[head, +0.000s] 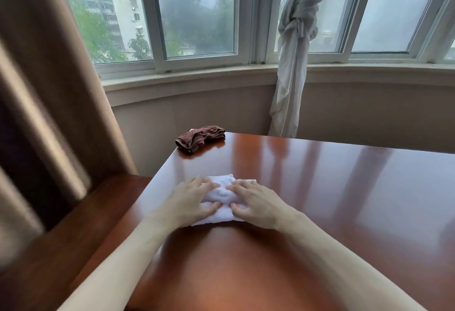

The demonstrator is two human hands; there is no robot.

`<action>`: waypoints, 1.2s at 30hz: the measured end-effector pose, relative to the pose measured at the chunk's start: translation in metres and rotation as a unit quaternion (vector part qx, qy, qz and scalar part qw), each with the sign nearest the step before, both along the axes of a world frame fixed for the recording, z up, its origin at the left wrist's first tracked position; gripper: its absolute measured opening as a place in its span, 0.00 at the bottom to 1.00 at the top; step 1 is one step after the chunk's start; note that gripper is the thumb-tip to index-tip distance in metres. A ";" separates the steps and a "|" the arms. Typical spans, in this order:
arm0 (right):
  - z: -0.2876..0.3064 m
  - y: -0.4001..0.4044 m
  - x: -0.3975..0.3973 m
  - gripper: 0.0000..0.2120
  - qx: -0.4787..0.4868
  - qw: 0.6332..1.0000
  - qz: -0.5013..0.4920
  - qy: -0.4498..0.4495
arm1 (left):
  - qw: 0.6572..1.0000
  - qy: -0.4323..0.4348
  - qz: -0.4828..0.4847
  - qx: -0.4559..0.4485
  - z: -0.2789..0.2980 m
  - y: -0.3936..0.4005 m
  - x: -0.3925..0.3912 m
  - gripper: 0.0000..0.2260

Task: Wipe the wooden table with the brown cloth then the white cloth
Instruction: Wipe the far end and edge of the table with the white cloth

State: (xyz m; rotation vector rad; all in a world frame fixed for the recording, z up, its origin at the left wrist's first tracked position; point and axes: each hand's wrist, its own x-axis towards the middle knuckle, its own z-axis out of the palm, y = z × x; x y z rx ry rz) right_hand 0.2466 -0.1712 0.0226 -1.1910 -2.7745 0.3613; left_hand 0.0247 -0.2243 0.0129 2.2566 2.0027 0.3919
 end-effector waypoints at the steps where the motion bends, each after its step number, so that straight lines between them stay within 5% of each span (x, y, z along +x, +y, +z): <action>1: 0.001 0.003 -0.002 0.19 0.015 1.000 -0.014 0.009 | 1.000 0.009 0.008 0.020 0.002 0.007 0.005 0.32; 6: 0.008 0.017 -0.005 0.16 0.129 0.985 -0.111 -0.013 | 0.990 0.104 0.003 0.097 0.016 0.041 0.024 0.26; 11: -0.002 0.013 -0.001 0.23 0.033 0.996 -0.079 -0.003 | 0.995 0.082 0.029 -0.046 -0.019 0.047 0.047 0.27; 15: -0.007 0.037 -0.006 0.20 0.053 0.989 -0.138 0.029 | 0.993 0.117 -0.001 0.018 -0.023 0.067 0.047 0.31; 20: -0.025 0.088 -0.017 0.42 0.017 0.991 -0.133 0.022 | 0.994 0.068 -0.059 0.059 -0.023 0.105 0.050 0.23; 24: -0.027 0.144 -0.029 0.26 0.007 0.987 -0.156 0.030 | 0.998 0.022 -0.031 0.053 -0.034 0.167 0.041 0.34; 32: -0.038 0.225 -0.041 0.25 0.006 0.985 -0.169 0.038 | 0.997 -0.020 0.001 0.070 -0.050 0.253 0.031 0.38; 36: -0.034 0.221 -0.040 0.31 -0.009 0.987 -0.161 0.009 | 1.000 -0.007 -0.017 0.006 -0.035 0.247 0.030 0.41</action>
